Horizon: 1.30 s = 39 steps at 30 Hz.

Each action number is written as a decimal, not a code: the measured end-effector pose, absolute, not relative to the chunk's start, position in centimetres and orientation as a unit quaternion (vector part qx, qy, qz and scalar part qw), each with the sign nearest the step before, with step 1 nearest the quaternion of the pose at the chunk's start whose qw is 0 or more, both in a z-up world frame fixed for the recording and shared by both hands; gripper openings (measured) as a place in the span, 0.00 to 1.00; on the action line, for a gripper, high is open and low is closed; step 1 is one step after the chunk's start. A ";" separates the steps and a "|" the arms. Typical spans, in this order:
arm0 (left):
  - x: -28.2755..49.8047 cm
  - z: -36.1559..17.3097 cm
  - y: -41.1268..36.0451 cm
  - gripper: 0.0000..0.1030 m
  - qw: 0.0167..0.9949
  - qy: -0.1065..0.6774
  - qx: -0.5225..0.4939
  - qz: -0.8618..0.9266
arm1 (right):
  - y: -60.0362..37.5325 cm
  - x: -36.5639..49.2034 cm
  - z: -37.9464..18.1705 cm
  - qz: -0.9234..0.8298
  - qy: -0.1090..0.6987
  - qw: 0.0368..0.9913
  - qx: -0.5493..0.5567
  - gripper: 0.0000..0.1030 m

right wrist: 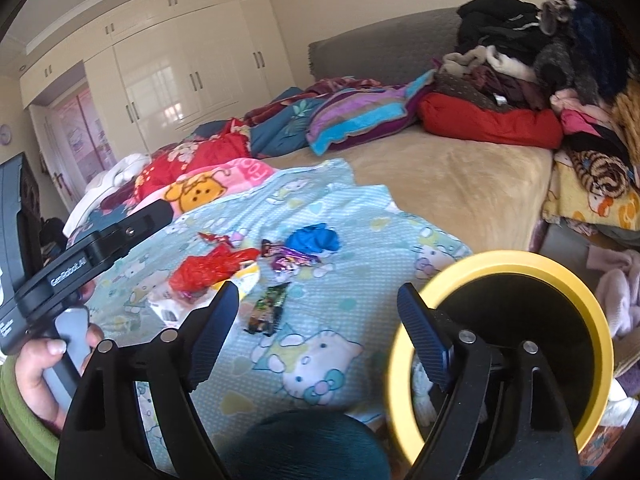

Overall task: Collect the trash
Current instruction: 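Grasp the red plastic bag with the left gripper while the right gripper grasps the clear plastic bag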

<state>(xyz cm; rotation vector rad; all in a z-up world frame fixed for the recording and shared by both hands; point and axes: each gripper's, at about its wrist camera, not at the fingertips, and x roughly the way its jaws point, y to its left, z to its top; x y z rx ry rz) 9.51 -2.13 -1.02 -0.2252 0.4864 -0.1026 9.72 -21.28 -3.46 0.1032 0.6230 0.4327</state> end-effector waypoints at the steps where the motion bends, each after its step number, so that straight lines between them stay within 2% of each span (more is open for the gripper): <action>1: 9.5 -1.0 -1.8 0.90 0.963 0.237 -0.116 -0.048 | -20.8 9.7 -3.4 0.215 0.303 0.927 0.048 0.80; 5: 9.5 -0.8 -0.3 0.90 0.964 0.232 -0.122 -0.034 | -19.1 9.6 -3.2 0.228 0.300 0.925 0.038 0.85; 15: 9.9 -1.1 4.3 0.90 0.960 0.243 -0.139 0.012 | -14.3 9.6 -4.0 0.270 0.315 0.910 -0.006 0.87; 26: 10.6 -3.0 8.9 0.90 0.943 0.295 -0.145 0.045 | -9.5 11.1 -6.3 0.304 0.350 0.884 -0.051 0.87; 39: 13.4 -6.9 8.8 0.90 0.922 0.360 -0.141 0.008 | -5.4 15.1 -10.3 0.325 0.446 0.831 -0.074 0.87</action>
